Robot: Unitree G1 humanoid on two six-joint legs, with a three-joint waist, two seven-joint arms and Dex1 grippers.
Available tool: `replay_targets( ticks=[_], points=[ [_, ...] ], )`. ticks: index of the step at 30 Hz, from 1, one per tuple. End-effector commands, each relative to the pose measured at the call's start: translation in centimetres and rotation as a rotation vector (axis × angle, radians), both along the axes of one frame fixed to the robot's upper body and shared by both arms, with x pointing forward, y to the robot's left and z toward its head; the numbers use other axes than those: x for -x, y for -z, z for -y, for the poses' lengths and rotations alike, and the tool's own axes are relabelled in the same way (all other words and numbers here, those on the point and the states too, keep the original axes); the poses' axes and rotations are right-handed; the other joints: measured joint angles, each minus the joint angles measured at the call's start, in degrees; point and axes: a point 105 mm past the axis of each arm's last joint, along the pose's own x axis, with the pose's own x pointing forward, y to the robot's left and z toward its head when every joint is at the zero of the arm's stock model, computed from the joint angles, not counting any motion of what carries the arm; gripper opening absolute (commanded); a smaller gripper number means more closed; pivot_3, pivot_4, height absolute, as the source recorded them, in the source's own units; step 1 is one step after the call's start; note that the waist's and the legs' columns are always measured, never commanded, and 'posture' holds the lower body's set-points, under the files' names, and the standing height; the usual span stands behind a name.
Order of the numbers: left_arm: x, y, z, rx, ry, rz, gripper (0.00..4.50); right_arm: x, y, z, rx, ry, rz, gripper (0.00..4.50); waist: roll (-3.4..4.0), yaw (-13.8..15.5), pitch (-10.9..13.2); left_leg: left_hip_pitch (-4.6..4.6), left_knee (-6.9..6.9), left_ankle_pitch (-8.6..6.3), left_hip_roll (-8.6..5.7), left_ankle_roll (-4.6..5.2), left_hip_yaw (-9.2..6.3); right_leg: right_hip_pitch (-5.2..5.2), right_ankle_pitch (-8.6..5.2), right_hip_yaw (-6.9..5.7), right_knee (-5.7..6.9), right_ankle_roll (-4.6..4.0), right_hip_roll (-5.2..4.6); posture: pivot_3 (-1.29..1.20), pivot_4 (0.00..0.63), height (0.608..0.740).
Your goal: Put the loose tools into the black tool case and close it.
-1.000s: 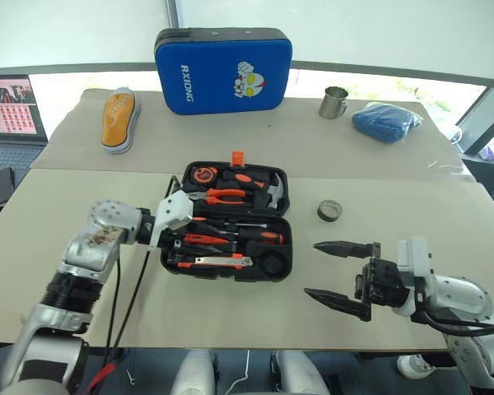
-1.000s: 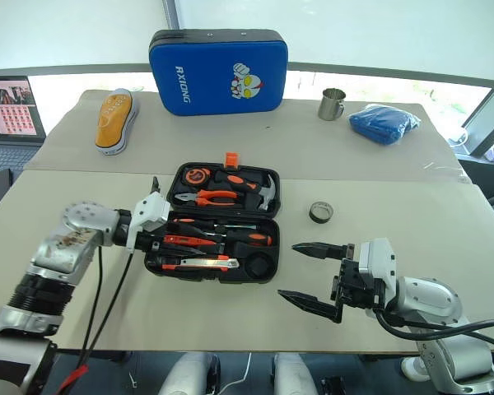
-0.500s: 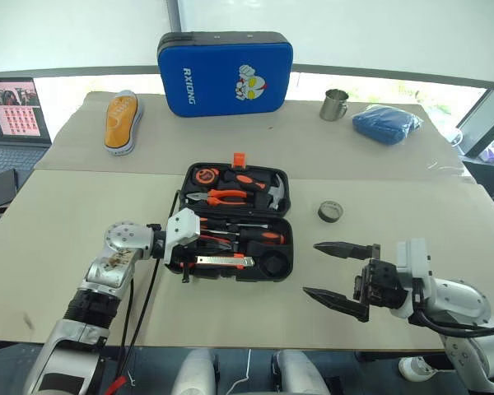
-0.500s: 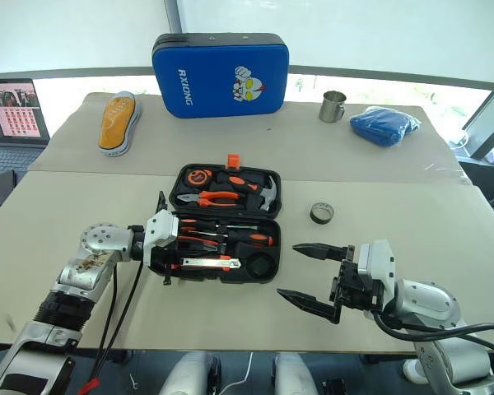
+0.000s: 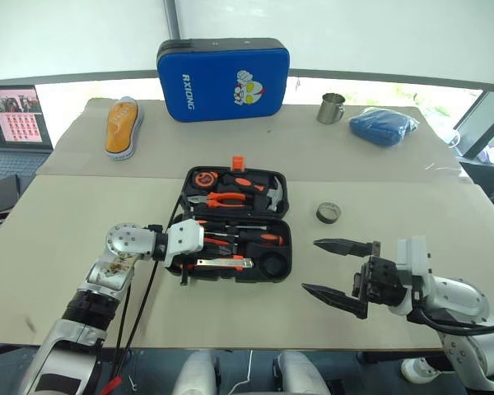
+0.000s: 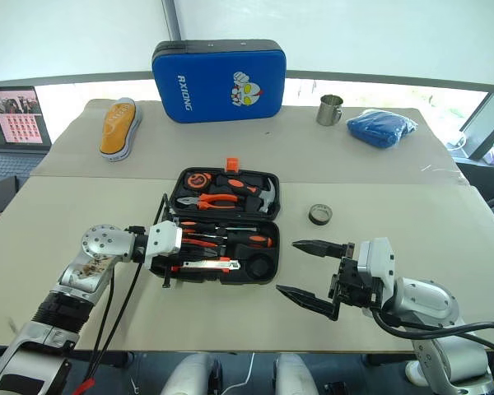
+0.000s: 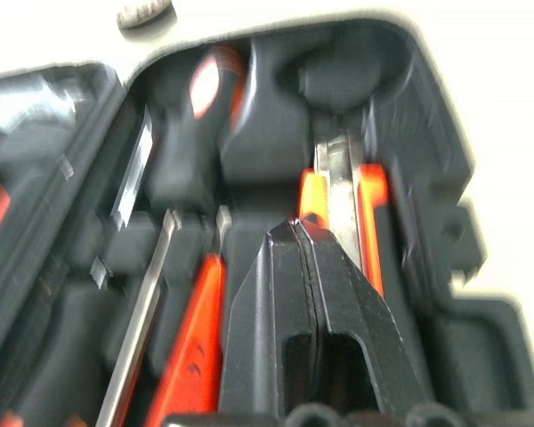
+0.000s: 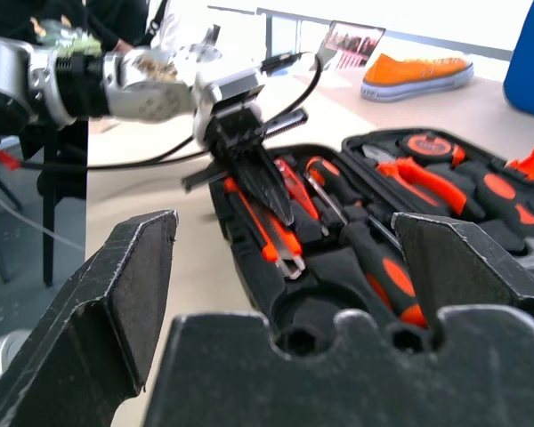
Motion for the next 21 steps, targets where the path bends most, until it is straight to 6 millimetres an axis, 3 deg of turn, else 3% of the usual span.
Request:
replay_targets(
  ticks=[1, 4, 6, 11, 15, 21],
  points=[
    [2.0, 5.3, -1.2, -0.171, -0.001, -0.156, 0.03, -0.2, -0.8, -0.1, -0.010, 0.005, 0.060, 4.50, 0.00, 0.03, -0.05, 0.10, 0.00, -0.01, 0.00, -0.01, 0.01, 0.07, -0.01, 0.00, -0.01, 0.01, -0.01, 0.00, 0.150, 0.740],
    [1.9, 5.4, -1.3, -0.167, -0.011, -0.139, 0.03, -0.4, -0.8, -0.1, -0.012, 0.008, 0.066, 4.50, 0.06, 0.02, -0.16, 0.17, -0.01, -0.03, 0.00, -0.02, 0.03, 0.13, -0.01, 0.01, -0.03, 0.02, -0.02, 0.00, 0.150, 0.740],
    [1.3, 4.5, -0.9, -0.097, -0.042, -0.117, 0.03, -0.5, -0.8, -0.1, -0.014, 0.010, 0.069, 4.50, 0.13, 0.02, -0.21, 0.18, -0.02, -0.03, -0.01, -0.02, 0.05, 0.14, -0.01, 0.03, -0.03, 0.02, -0.02, 0.00, 0.150, 0.740],
    [-0.2, -1.9, -1.3, 0.286, -0.141, -0.103, 0.03, -1.1, -1.4, 1.6, -0.056, 0.102, 0.072, 4.50, 0.12, -0.04, -0.17, 0.09, -0.03, -0.03, 0.00, -0.02, 0.06, 0.04, -0.01, 0.05, -0.02, 0.02, -0.03, 0.00, 0.150, 0.740],
    [0.0, -5.2, -4.4, 0.420, -0.228, -0.086, 1.10, -1.2, -0.5, 4.9, -0.037, 0.246, 0.062, 4.50, -0.10, -0.29, 0.00, -0.38, -0.02, -0.03, 0.03, -0.02, -0.01, -0.39, 0.00, 0.03, -0.01, 0.02, -0.02, 0.00, 0.150, 0.740],
    [3.2, -7.1, -8.9, 0.490, -0.262, -0.116, 3.22, -0.3, 2.6, 10.3, 0.049, 0.462, 0.032, 4.50, -0.07, -0.58, 0.05, -0.68, -0.18, -0.04, 0.02, -0.01, -0.05, -0.83, -0.01, 0.13, -0.04, 0.02, -0.10, 0.00, 0.150, 0.740]
  ],
)
